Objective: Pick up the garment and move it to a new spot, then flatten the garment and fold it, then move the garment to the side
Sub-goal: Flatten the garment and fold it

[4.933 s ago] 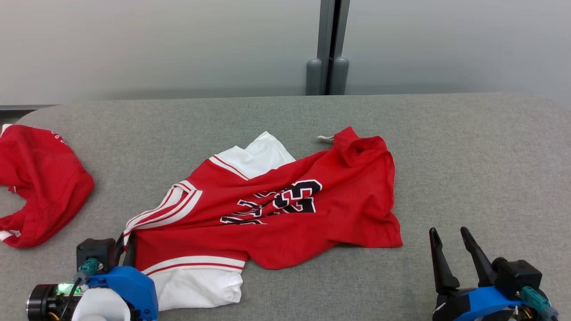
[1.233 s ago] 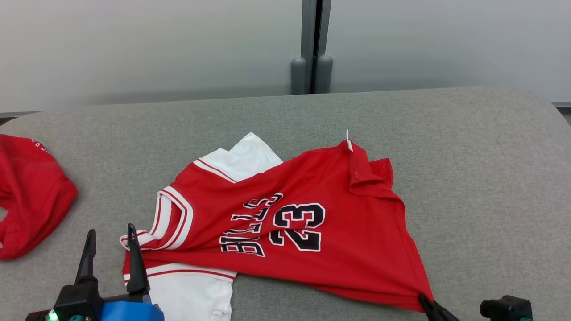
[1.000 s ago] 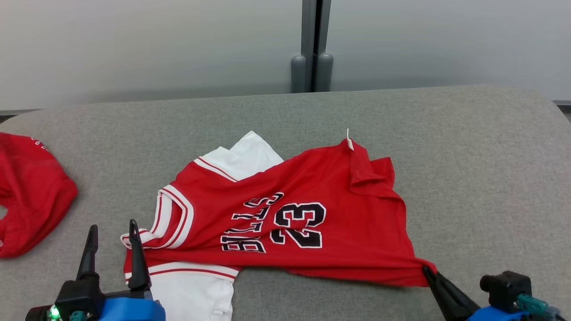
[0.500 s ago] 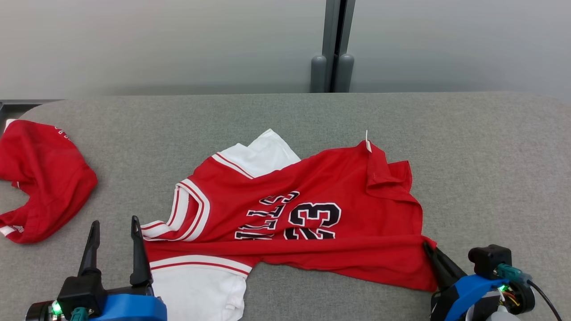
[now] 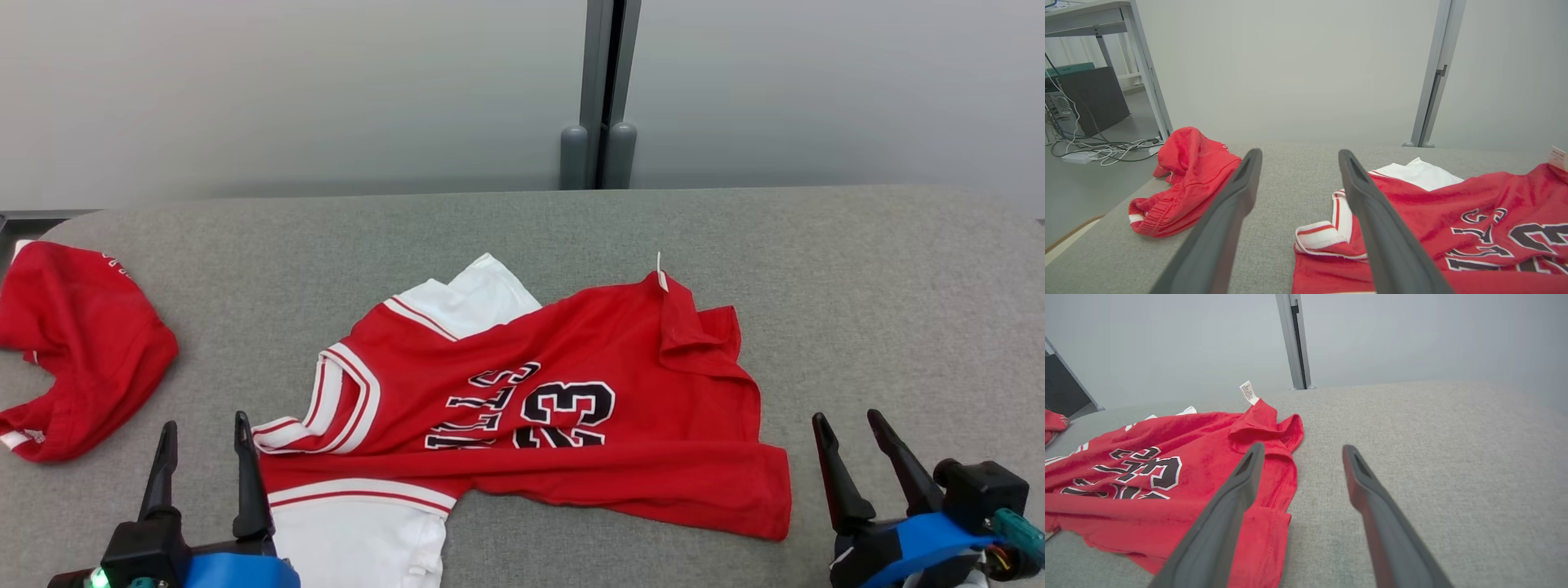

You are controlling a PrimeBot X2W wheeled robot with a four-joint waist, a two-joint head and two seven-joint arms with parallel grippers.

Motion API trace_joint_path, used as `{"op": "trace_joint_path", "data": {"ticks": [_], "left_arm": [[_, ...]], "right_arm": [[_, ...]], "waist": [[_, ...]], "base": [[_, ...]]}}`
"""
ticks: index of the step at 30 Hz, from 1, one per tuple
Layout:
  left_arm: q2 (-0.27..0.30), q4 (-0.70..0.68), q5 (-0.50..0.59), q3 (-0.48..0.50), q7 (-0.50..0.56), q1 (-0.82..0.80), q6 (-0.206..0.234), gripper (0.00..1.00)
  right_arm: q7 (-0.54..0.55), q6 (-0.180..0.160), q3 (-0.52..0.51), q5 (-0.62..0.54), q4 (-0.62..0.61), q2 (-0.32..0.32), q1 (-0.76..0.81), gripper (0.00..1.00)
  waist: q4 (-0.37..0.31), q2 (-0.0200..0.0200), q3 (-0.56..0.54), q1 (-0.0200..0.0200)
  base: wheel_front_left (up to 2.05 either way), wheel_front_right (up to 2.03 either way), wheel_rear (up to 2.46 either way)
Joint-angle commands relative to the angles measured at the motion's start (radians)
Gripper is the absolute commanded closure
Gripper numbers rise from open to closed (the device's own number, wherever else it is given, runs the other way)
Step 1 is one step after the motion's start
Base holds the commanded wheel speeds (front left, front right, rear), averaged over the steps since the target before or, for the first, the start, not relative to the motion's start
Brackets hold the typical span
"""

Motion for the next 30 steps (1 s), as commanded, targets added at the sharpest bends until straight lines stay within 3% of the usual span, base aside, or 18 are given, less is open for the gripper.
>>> {"op": "trace_joint_path", "data": {"ticks": [1, 10, 19, 30], "left_arm": [[-0.002, 0.002, 0.003, 0.003, -0.005, 0.016, 0.002, 0.00], [0.004, 0.015, 0.022, 0.018, -0.005, 0.050, 0.007, 0.00], [0.015, 0.037, 0.036, 0.007, -0.005, 0.077, 0.004, 0.00], [0.016, 0.045, 0.035, -0.006, -0.005, 0.085, 0.017, 0.00]], "right_arm": [[-0.003, 0.000, -0.012, -0.026, -0.027, 0.010, 0.025, 0.00], [-0.004, 0.000, -0.097, -0.132, -0.223, 0.131, 0.137, 0.00], [-0.004, 0.000, -0.106, -0.207, -0.181, 0.164, 0.212, 0.00], [0.002, 0.000, -0.110, -0.223, -0.157, 0.169, 0.199, 0.00]], "waist": [[-0.004, 0.0000, -0.005, 0.0000], [-0.010, 0.0000, -0.042, 0.0000], [0.000, 0.0000, -0.062, 0.0000], [0.004, 0.0000, -0.071, 0.0000]], "base": [[0.00, 0.00, 0.00], [0.00, 0.00, 0.00], [0.00, 0.00, 0.00], [0.00, 0.00, 0.00]]}}
